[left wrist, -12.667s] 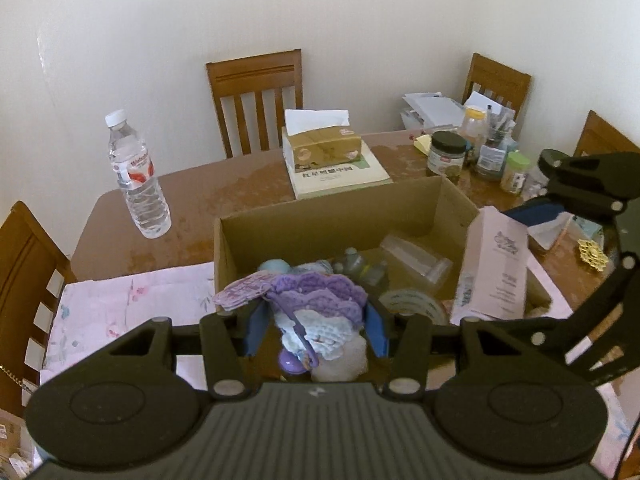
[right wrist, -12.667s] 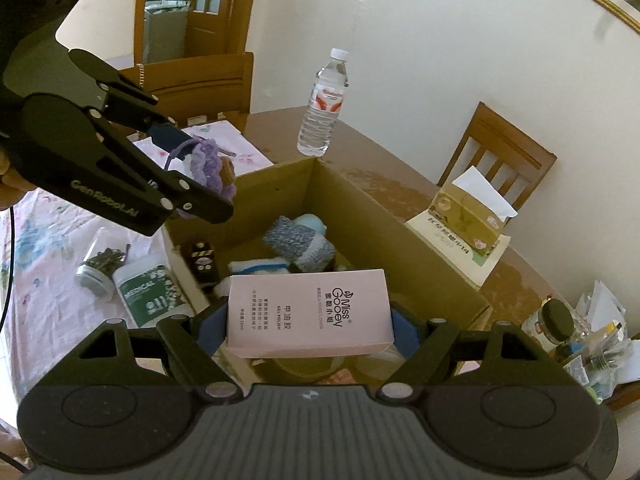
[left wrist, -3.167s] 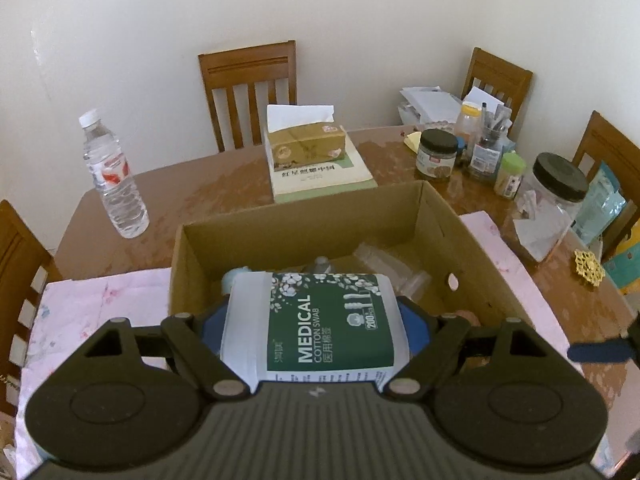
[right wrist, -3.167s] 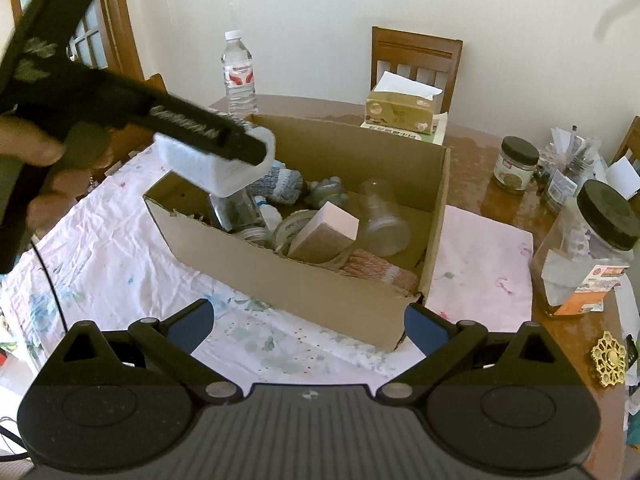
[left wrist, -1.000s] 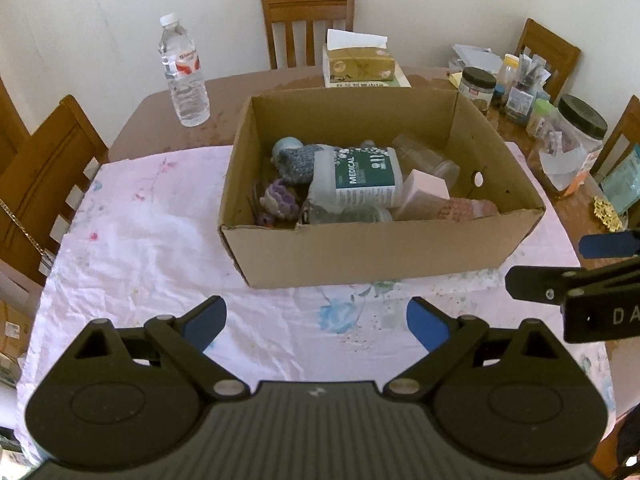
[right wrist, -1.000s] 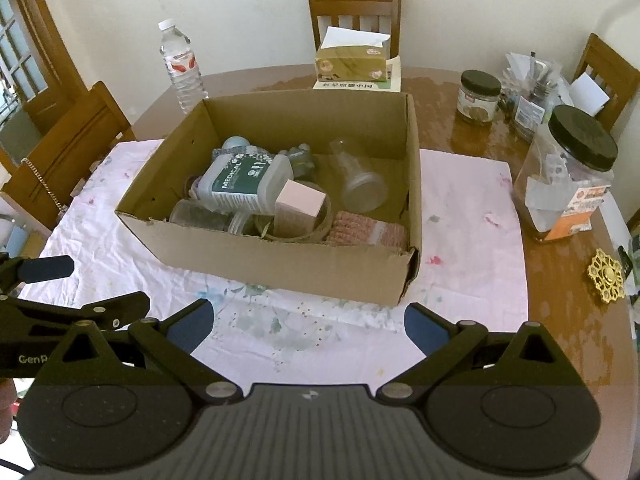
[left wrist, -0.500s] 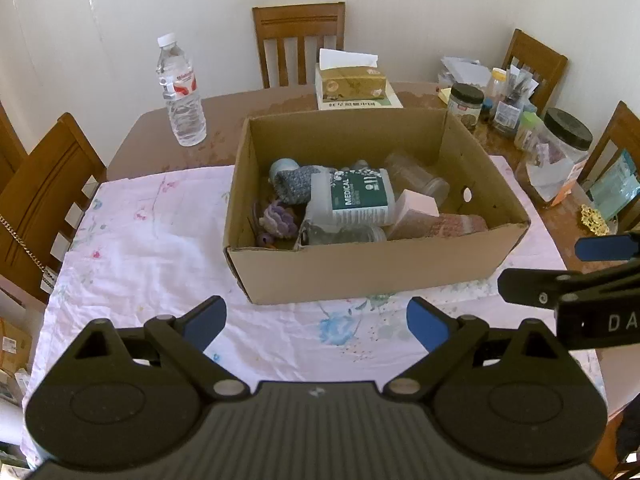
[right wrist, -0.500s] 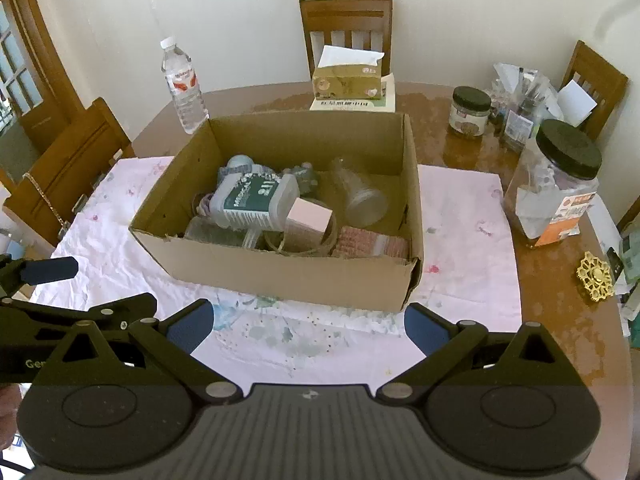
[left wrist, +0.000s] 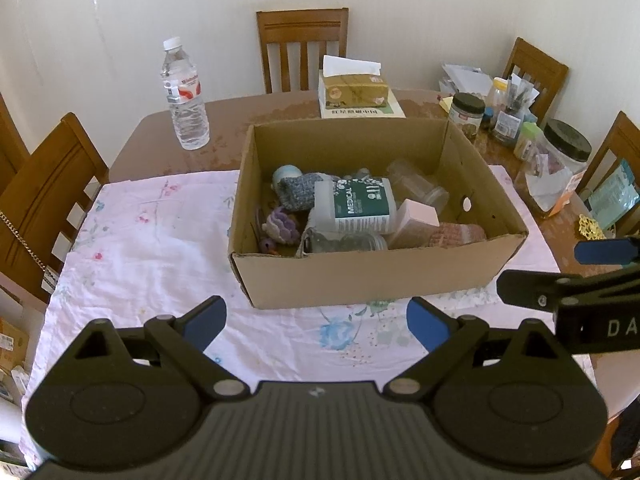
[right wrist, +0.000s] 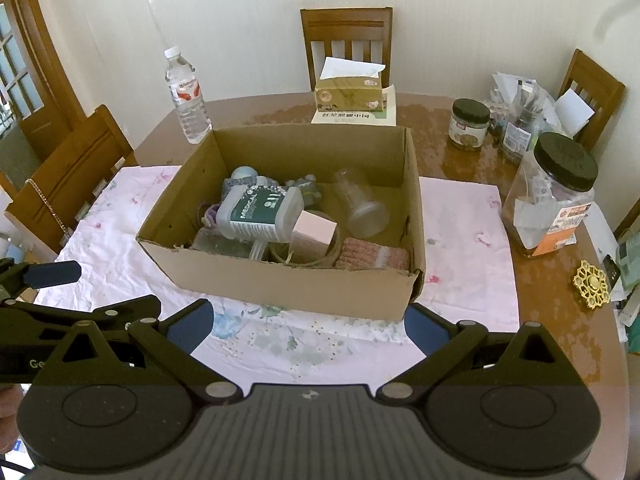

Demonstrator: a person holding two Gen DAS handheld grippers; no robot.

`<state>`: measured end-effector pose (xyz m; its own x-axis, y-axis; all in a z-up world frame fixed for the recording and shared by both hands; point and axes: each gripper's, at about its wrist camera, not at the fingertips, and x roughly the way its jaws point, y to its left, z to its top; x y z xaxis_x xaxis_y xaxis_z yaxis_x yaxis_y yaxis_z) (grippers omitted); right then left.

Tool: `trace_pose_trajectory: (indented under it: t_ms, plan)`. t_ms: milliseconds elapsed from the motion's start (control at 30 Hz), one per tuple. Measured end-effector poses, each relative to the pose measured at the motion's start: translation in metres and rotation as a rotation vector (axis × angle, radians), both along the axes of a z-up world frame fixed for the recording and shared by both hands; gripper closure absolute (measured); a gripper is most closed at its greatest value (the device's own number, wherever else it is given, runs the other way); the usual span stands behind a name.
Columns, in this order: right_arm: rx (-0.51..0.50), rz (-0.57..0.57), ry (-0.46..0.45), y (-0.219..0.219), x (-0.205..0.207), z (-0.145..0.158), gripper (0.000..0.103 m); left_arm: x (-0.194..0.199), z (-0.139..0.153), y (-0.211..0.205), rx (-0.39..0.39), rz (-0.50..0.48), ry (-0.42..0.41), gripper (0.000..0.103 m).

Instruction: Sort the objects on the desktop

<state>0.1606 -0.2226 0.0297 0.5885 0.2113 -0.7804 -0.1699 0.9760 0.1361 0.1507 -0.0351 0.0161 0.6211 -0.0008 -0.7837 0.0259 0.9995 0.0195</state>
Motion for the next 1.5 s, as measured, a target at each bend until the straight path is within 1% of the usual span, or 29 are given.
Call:
trace_pose_trajectory:
  t_ms: [600, 1500]
  plan:
    - [0.007, -0.001, -0.017, -0.0017, 0.0011, 0.0044, 0.000, 0.0003, 0.0043, -0.0007, -0.003, 0.001, -0.005, 0.006]
    - [0.007, -0.002, -0.016, -0.0031, 0.0019, 0.0049, 0.000, 0.0022, 0.0049, -0.0059, -0.001, 0.002, 0.004, 0.006]
